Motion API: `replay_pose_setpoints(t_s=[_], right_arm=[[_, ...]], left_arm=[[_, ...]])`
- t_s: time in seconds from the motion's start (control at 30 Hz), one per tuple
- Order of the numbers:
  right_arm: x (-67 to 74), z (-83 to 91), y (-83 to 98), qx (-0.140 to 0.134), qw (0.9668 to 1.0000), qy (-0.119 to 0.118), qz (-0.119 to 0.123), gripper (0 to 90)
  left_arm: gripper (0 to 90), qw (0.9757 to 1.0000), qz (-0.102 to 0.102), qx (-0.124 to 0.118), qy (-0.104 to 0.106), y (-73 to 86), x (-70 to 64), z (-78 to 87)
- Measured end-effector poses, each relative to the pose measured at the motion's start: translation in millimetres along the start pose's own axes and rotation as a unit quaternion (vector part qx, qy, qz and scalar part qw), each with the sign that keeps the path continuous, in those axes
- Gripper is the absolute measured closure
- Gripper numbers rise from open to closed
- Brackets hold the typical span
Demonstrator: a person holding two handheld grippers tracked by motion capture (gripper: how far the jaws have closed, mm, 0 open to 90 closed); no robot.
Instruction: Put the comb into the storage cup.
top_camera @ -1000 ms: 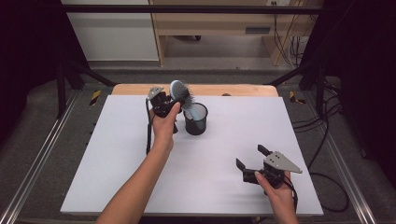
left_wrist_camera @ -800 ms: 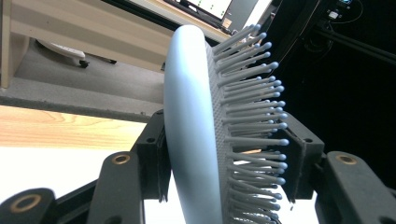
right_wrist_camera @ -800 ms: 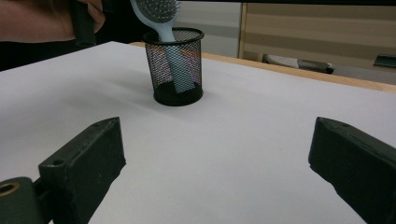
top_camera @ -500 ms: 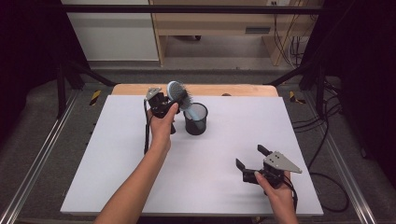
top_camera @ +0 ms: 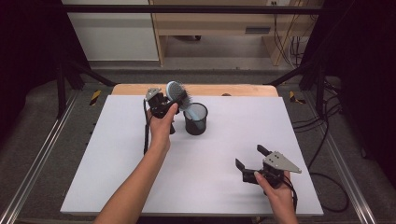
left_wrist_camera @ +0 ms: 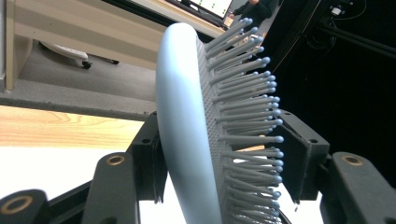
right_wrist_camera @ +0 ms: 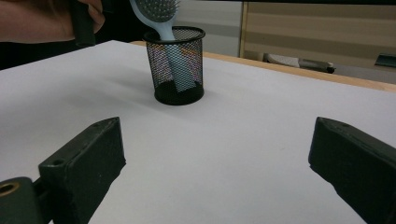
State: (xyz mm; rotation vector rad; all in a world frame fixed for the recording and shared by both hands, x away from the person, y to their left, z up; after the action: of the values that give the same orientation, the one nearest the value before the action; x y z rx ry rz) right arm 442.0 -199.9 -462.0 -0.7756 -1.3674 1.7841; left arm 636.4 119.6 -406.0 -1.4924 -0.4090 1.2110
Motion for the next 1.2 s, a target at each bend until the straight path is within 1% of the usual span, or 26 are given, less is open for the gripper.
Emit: replay_pose_setpoints(t_s=[0.1, 0.33, 0.4, 0.57, 0.67, 0.77, 0.87, 0.9, 0.93, 1.2], right_arm=[[-0.3, 0.0, 0.0, 0.0, 1.0, 0.0, 0.0, 3.7], [0.5, -0.3, 0.3, 0.002, 1.0, -0.002, 0.0, 3.7], [0.5, -0.3, 0.3, 0.002, 1.0, -0.002, 0.0, 3.7], [0.6, -0.7, 0.5, 0.002, 1.0, -0.003, 0.001, 3.7], [0.7, -0.7, 0.5, 0.002, 1.0, -0.003, 0.001, 3.7], [0.6, -0.4, 0.5, 0.003, 1.0, -0.003, 0.0, 3.7], [0.6, -0.7, 0.5, 0.002, 1.0, -0.003, 0.001, 3.7], [0.8, -0.7, 0.5, 0.002, 1.0, -0.004, 0.001, 3.7], [0.9, -0.7, 0.5, 0.003, 1.0, -0.004, 0.001, 3.7], [1.3, -1.0, 0.6, 0.004, 1.0, -0.004, 0.001, 3.7]], left_arm=[[41.7, 1.0, -0.005, 0.001, -0.001, 0.3, -0.1, -0.1], [40.6, 1.0, -0.009, 0.002, -0.001, 0.7, -0.4, 0.1], [40.1, 0.9998, -0.017, 0.004, -0.003, 1.1, -0.8, 0.4], [38.1, 0.9998, -0.019, 0.004, -0.002, 1.1, -1.4, 0.6], [35.0, 0.9997, -0.025, 0.007, 0.0, 1.8, -2.7, 0.5], [32.1, 0.9992, -0.04, 0.01, -0.001, 2.9, -4.7, 0.6], [29.7, 0.9987, -0.05, 0.01, -0.002, 3.3, -5.3, 1.3], [28.5, 0.9986, -0.051, 0.008, -0.004, 3.4, -5.6, 1.5], [25.4, 0.9985, -0.053, 0.009, -0.006, 3.5, -5.6, 1.7], [12.6, 0.9979, -0.062, 0.012, -0.014, 3.9, -6.0, 2.6]])
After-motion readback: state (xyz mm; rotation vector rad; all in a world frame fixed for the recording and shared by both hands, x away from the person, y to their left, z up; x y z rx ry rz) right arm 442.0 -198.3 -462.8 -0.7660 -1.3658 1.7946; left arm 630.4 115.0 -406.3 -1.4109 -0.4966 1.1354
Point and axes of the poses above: each handheld gripper's, and its own axes: z roughly backward along the jaws, y roughly out of its underside, x roughly to its left, the point moved 3 cm from there along -z, roughly forward along the jaws, and after that the axes turned 3 degrees about z, right-handed, at the moved point
